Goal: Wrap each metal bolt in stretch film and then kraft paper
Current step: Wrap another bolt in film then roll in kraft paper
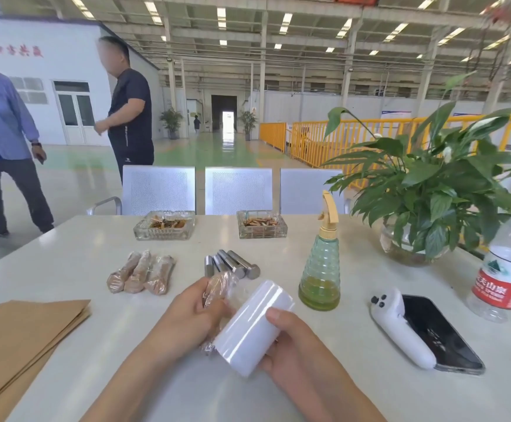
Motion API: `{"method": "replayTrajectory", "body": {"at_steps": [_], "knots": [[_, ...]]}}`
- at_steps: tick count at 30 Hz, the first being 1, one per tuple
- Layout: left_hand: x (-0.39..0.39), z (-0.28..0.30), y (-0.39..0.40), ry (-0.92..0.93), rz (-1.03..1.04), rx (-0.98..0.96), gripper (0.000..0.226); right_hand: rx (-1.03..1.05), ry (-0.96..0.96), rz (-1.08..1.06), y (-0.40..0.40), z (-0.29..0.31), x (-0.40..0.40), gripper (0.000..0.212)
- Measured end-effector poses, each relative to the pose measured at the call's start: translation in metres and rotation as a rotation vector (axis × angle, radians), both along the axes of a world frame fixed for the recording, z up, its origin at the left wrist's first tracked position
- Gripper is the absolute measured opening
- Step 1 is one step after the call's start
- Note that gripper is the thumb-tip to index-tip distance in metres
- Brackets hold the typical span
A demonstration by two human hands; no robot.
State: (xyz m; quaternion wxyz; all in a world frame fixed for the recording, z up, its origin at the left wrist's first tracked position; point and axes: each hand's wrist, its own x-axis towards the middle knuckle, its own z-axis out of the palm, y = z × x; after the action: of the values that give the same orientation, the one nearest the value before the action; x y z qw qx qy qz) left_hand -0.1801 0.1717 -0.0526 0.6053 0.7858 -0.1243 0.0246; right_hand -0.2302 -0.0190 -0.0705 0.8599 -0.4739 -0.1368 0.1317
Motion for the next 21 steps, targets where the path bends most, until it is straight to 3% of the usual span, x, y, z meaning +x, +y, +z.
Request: {"method": "replayTrajectory", "body": {"at_steps": [5,9,12,15,19,21], "knots": [[-0.003,-0.003,-0.005,-0.038,0.011,0.006,0.017,-0.049,-0.111,0.048,0.007,-0.003,0.000,0.063],[0.006,-0.006,-0.009,0.262,0.058,-0.164,0.044,0.000,-0.177,0.066,0.006,-0.004,0.000,0.057],[0.004,-0.009,-0.002,0.094,-0.107,-0.135,0.032,0.104,-0.143,0.142,0.000,-0.002,0.000,0.062],[-0.001,-0.012,0.005,-0.056,-0.149,-0.078,0.054,0.202,-0.106,0.187,-0.007,-0.002,-0.001,0.067],[-0.008,-0.008,0.001,-0.147,-0.133,-0.048,0.025,0.170,-0.111,0.186,-0.007,0.000,-0.002,0.079],[-0.009,-0.008,0.002,-0.264,-0.070,0.088,0.019,0.126,-0.121,0.170,-0.005,0.002,-0.002,0.082]]}}
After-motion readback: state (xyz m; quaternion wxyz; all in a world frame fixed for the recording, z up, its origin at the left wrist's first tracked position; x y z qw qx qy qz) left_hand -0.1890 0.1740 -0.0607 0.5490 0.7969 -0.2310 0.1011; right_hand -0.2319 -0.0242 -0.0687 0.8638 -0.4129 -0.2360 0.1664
